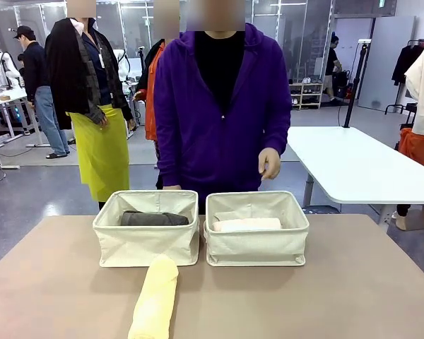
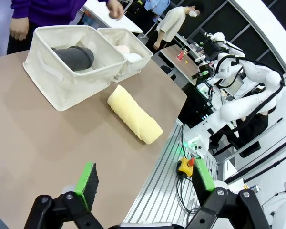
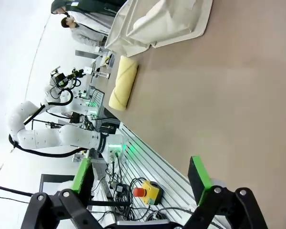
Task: Divide the towels into two baskets.
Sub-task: Pick up one hotel-folded towel from the bottom of the table and place it in the Fabric basket indicated by the person.
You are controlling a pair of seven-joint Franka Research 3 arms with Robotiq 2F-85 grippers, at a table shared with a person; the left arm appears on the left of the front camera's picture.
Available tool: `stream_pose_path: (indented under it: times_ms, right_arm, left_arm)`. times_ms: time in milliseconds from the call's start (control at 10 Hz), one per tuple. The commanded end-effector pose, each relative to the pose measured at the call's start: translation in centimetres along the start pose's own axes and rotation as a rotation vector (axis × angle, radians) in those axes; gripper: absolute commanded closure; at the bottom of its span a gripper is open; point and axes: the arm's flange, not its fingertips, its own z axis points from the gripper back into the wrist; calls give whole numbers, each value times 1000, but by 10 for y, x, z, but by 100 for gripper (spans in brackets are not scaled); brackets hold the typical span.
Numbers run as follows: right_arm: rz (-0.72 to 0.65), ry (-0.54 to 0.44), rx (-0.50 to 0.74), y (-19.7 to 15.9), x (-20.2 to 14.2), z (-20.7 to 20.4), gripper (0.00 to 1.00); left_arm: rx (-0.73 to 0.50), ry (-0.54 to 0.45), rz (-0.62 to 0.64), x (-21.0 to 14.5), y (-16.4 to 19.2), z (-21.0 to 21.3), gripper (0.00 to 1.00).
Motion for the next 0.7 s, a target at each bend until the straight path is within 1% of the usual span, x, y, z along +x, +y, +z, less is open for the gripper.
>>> stream_pose_path:
  times_ms: [0, 600]
  right_arm:
    - [20, 13, -19, 16, 3, 2, 0]
    - [20, 13, -19, 16, 3, 2, 0]
  left_arm:
    - [-6, 1, 0, -2, -3, 2, 0]
    - [-6, 1, 0, -2, -3, 2, 0]
